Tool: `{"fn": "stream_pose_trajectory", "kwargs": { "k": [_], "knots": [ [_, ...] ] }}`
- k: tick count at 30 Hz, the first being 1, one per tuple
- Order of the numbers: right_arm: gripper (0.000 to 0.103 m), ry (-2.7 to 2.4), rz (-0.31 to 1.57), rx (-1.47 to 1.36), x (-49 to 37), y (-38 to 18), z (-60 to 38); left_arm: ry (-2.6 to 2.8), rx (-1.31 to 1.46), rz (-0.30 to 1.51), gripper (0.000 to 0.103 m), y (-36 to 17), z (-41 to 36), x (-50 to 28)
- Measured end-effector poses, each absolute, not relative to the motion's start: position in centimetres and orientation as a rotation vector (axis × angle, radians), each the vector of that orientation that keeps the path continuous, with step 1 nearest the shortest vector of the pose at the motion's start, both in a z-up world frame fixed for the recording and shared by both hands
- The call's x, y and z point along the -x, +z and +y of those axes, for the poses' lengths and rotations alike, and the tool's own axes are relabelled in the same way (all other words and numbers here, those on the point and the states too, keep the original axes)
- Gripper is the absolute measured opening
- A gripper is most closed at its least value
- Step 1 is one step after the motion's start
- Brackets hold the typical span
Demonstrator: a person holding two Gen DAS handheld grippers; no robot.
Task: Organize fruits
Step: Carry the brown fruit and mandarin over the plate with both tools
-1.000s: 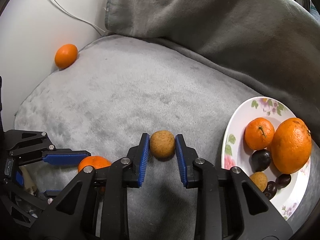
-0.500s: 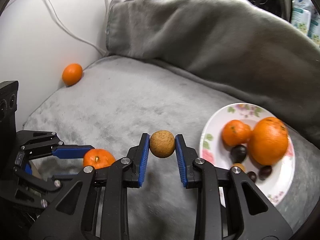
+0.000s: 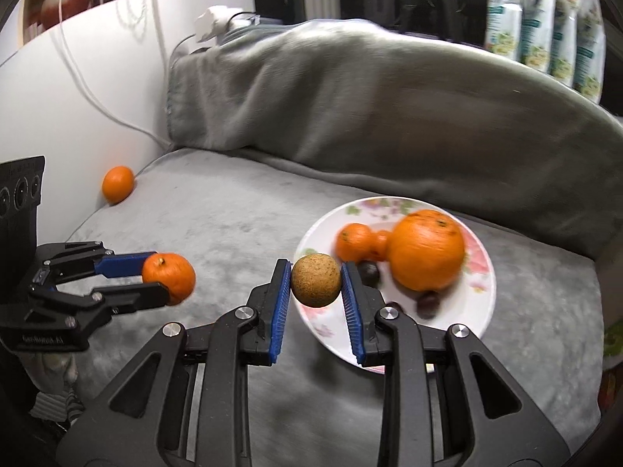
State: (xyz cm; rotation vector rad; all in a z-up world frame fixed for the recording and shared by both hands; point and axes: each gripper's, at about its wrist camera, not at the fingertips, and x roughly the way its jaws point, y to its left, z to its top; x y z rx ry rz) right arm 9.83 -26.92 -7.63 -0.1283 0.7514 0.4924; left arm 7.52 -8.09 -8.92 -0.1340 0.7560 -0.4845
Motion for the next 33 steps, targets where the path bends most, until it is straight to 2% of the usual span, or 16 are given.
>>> {"fn": "stream_pose_trajectory", "kwargs": {
  "k": [14,33],
  "knots": [
    [0.028,0.396,0.757,0.079,-9.8,-8.2,-32.3,-0.517,0.087,0.722,0.038,-7.5,-11.1,-10.6],
    [0.028,0.347,0.785,0.057,-11.1,-10.0,-35.2,-0.555,0.06,0.755,0.038,-8.2,-14.4,-12.6]
  ]
}}
